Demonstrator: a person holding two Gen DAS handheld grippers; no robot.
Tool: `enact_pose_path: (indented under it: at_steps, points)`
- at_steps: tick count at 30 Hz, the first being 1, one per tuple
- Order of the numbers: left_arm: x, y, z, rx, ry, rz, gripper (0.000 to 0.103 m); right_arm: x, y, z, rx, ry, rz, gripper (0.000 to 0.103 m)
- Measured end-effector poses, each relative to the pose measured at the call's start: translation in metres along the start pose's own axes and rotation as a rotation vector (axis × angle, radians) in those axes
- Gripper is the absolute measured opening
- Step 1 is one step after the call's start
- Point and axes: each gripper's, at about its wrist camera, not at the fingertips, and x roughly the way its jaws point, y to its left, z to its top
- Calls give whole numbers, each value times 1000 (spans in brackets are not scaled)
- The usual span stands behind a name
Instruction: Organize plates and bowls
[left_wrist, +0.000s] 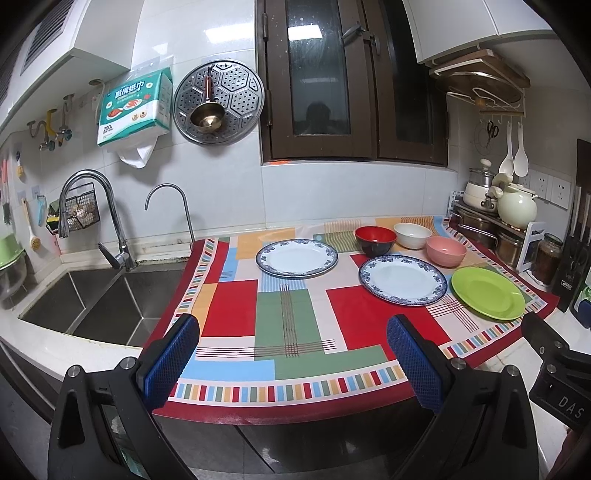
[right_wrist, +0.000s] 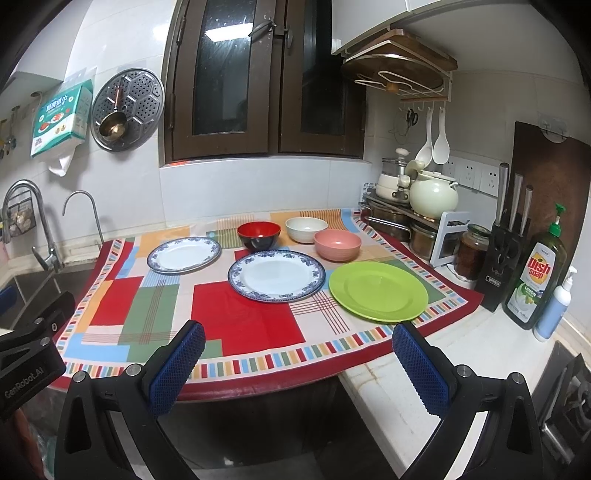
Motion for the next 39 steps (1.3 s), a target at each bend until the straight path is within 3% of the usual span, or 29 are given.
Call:
enact_pose_path:
  at_steps: [24, 39]
  points:
    - [6, -5, 2, 5, 6, 1, 103, 7, -5, 0, -2, 7, 4, 103]
    - [24, -18, 2, -4, 27, 45, 103, 35, -10, 4, -20, 39, 53, 103]
